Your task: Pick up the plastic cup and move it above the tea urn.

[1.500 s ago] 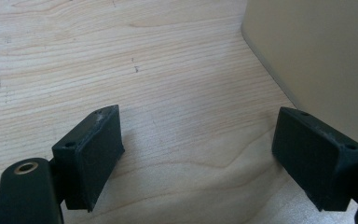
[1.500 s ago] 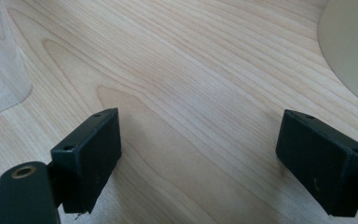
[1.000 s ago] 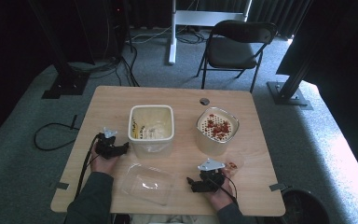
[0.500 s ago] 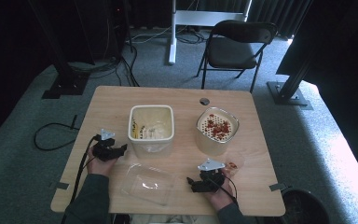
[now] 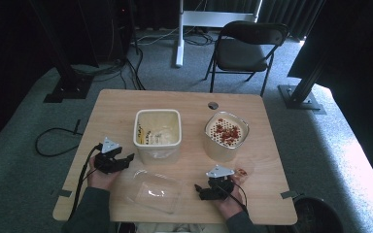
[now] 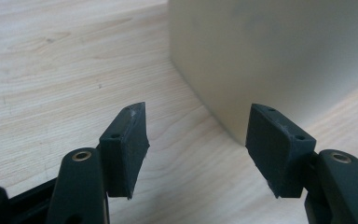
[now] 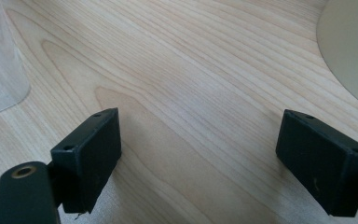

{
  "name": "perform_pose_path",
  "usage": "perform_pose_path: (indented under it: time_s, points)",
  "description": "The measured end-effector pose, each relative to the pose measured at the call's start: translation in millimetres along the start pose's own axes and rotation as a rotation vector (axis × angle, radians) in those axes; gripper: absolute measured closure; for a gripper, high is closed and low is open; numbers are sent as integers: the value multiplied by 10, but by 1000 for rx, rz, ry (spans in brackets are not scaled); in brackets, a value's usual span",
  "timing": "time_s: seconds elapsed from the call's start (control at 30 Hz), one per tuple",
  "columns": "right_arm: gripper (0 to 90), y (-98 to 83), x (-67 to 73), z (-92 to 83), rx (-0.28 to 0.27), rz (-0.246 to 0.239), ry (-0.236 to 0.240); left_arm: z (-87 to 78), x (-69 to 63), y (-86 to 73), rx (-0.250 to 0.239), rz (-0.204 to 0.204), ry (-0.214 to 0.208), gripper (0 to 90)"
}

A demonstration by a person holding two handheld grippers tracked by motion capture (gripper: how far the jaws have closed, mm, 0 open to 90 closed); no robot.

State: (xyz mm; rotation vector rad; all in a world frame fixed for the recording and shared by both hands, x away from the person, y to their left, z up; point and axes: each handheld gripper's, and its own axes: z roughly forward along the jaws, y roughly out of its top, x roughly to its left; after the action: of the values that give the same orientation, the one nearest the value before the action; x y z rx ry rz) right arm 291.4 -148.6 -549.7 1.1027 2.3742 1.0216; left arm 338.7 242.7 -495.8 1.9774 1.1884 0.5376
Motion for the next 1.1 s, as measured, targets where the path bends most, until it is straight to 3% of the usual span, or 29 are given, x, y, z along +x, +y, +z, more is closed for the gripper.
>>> perform_pose_path:
  time_s: [0.17,0.5,0.77,0.9,1.1]
  points:
    - [134,0,0,0,0,0,0,-171,-115,15,-19,24,-35,396]
    - [134,0,0,0,0,0,0,-344,-380,40,-19,71,-115,427]
    - [134,0,0,0,0,0,0,-281,-491,-34,25,103,-174,449]
    - [134,3,-4,4,-1,4,-4,-238,-527,-70,51,129,-172,453]
    - [134,3,-4,4,-1,4,-5,-149,-555,-105,112,161,-179,599]
